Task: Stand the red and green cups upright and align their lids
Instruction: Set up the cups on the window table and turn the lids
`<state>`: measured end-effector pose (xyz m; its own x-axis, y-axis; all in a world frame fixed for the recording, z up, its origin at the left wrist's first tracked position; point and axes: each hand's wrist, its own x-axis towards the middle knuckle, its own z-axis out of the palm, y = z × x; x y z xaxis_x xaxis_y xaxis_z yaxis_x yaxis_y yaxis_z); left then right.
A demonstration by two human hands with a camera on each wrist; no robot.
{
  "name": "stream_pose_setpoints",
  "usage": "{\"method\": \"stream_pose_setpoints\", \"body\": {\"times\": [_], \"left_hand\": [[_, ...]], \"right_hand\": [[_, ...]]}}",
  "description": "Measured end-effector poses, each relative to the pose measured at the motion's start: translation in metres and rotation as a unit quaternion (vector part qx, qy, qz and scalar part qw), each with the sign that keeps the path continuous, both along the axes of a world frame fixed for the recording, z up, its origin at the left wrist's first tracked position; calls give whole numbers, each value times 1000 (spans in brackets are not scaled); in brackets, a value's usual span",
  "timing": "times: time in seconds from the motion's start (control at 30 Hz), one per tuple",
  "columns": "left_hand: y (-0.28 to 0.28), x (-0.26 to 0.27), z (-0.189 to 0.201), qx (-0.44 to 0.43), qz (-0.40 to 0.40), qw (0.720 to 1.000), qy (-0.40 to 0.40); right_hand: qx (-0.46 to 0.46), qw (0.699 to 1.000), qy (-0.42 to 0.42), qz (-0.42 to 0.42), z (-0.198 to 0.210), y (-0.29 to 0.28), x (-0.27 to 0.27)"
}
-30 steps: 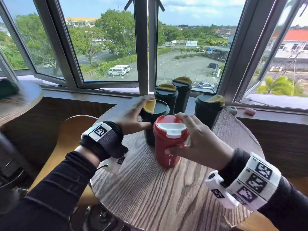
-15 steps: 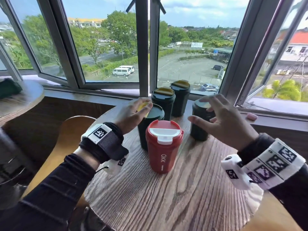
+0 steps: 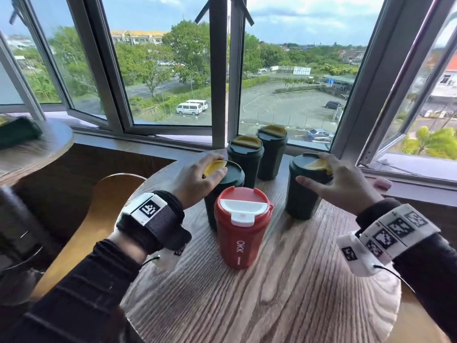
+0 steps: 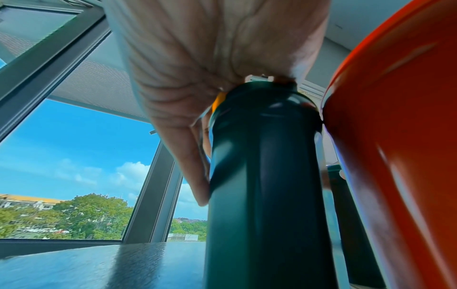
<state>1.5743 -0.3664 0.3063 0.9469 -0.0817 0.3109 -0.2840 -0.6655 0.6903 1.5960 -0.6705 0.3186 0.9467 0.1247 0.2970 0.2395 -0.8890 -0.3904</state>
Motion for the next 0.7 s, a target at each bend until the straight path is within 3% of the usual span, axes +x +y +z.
{"method": "stream_pose_setpoints", "body": {"times": [0.7], "left_hand": [[2,4,-5,-25,-8,1000,12]], "right_hand": [[44,980,-4,193,3,11,-42]]}}
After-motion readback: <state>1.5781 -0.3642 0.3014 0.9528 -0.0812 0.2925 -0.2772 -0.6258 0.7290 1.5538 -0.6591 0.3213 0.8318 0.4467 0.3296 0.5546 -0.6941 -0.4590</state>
